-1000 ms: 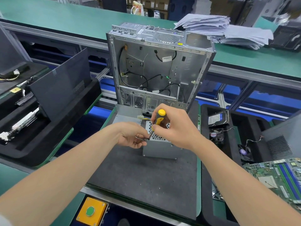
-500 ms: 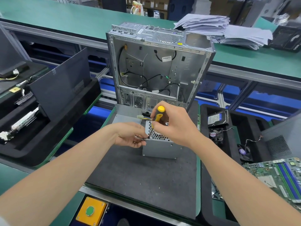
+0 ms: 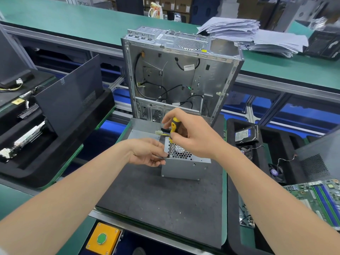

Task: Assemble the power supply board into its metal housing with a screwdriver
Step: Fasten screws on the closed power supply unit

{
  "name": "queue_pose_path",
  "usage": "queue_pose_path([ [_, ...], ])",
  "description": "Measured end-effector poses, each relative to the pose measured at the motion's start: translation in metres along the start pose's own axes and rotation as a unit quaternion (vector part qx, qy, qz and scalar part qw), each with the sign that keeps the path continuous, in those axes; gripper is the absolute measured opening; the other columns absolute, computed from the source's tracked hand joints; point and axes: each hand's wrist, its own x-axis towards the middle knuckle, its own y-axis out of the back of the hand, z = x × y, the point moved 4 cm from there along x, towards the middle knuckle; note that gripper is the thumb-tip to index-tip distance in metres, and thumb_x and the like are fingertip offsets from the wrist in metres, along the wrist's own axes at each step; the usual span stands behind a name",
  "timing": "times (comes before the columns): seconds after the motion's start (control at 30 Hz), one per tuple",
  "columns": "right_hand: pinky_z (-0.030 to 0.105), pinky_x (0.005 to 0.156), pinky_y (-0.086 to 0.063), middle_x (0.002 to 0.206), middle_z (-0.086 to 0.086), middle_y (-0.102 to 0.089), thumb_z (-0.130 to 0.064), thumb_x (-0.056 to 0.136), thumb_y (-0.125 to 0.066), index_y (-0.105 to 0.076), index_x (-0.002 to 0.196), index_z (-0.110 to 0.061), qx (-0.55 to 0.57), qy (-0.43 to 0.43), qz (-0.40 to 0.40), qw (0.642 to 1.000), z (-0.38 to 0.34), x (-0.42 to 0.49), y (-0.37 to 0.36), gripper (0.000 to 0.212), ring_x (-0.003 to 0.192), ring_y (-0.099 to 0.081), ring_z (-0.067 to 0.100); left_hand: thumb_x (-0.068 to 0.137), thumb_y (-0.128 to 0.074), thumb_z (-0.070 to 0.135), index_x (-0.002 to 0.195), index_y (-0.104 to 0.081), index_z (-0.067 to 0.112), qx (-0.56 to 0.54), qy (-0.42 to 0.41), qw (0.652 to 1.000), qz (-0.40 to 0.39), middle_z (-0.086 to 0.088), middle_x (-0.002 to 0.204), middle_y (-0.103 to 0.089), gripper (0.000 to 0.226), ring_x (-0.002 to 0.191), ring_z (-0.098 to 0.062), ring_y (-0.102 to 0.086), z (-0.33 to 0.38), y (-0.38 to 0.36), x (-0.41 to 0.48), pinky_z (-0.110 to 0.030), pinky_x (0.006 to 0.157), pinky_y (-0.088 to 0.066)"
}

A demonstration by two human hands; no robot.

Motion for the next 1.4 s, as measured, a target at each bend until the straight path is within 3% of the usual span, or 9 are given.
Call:
queue_pose_path([
  [0.27,0.021,0.056,-0.035,0.060,-0.015,-0.046,-0.040,0.092,-0.077,-0.047,0.084,-0.016,-0.139,0.015,0.086,0.986,-0.007,0.007,-0.001,0.040,0.060,-0.047,0.009,0.092,-0.070,-0.003,0.067,-0.064,0.016,-0.012,-0.002,1.000,0.002,-0.009,0.076,-0.066,0.032,0.082,-0.023,-0.070,-0.002,0.002,0.001,-0.029,0.072,-0.056],
  [0.53,0.030,0.066,-0.054,0.083,-0.007,-0.069,-0.015,0.090,-0.067,-0.054,0.106,-0.031,0.023,-0.032,-0.001,0.999,0.000,0.008,0.000,0.026,0.065,-0.064,0.014,0.093,-0.066,-0.006,0.076,-0.060,0.013,-0.030,-0.002,0.999,0.010,-0.009,0.073,-0.065,0.027,0.077,-0.021,-0.068,-0.002,-0.001,0.000,-0.030,0.074,-0.053],
  [0.7,0.020,0.051,-0.042,0.069,-0.015,-0.061,-0.035,0.090,-0.075,-0.045,0.088,-0.026,-0.099,-0.037,0.049,0.993,0.000,0.012,0.001,0.032,0.053,-0.058,0.009,0.094,-0.064,-0.007,0.079,-0.056,0.012,-0.029,-0.002,0.999,0.014,-0.009,0.075,-0.062,0.025,0.074,-0.020,-0.069,-0.001,-0.003,-0.001,-0.028,0.071,-0.053],
  [0.83,0.029,0.052,-0.036,0.063,-0.011,-0.058,-0.045,0.091,-0.074,-0.043,0.079,-0.028,-0.148,-0.055,0.061,0.986,0.000,0.017,0.003,0.037,0.058,-0.049,0.011,0.095,-0.063,-0.007,0.079,-0.055,0.012,-0.031,-0.004,0.999,0.020,-0.009,0.076,-0.061,0.026,0.074,-0.020,-0.068,-0.002,-0.004,-0.001,-0.027,0.067,-0.052],
  [1.0,0.041,0.072,-0.059,0.090,-0.007,-0.071,-0.015,0.092,-0.069,-0.059,0.103,-0.027,0.016,-0.023,-0.053,0.998,-0.007,0.013,0.003,0.019,0.077,-0.070,0.016,0.094,-0.064,-0.006,0.074,-0.057,0.013,-0.031,-0.003,0.999,0.017,-0.009,0.075,-0.062,0.029,0.077,-0.021,-0.068,-0.002,-0.002,-0.001,-0.029,0.072,-0.051],
  [1.13,0.016,0.049,-0.049,0.070,-0.010,-0.067,-0.029,0.086,-0.083,-0.047,0.086,-0.021,-0.019,-0.053,0.023,0.998,-0.005,0.017,0.005,0.037,0.052,-0.065,0.005,0.094,-0.064,-0.005,0.078,-0.056,0.014,-0.024,0.000,1.000,0.012,-0.008,0.075,-0.063,0.027,0.077,-0.021,-0.068,-0.002,-0.002,0.001,-0.029,0.073,-0.053],
  [1.2,0.017,0.045,-0.037,0.064,-0.012,-0.059,-0.036,0.085,-0.081,-0.038,0.078,-0.026,-0.097,-0.074,0.070,0.990,-0.005,0.019,0.002,0.045,0.049,-0.054,0.009,0.094,-0.065,-0.005,0.079,-0.055,0.014,-0.021,0.001,1.000,0.013,-0.008,0.075,-0.063,0.026,0.076,-0.021,-0.068,-0.002,-0.002,0.001,-0.028,0.072,-0.053],
  [1.3,0.033,0.058,-0.046,0.066,-0.010,-0.056,-0.035,0.089,-0.075,-0.051,0.086,-0.030,-0.155,-0.060,0.067,0.984,-0.007,0.022,0.001,0.025,0.062,-0.051,0.011,0.094,-0.064,-0.006,0.083,-0.055,0.013,-0.019,-0.001,1.000,0.017,-0.009,0.075,-0.063,0.024,0.074,-0.020,-0.068,-0.002,-0.003,0.001,-0.028,0.070,-0.053],
  [1.4,0.024,0.071,-0.050,0.088,-0.008,-0.065,-0.029,0.092,-0.075,-0.068,0.100,-0.029,-0.127,0.017,-0.044,0.991,-0.010,0.023,0.008,0.011,0.076,-0.059,0.010,0.094,-0.065,-0.006,0.083,-0.055,0.013,-0.023,-0.006,1.000,0.014,-0.008,0.076,-0.064,0.023,0.076,-0.021,-0.069,-0.001,-0.003,0.000,-0.028,0.071,-0.053],
])
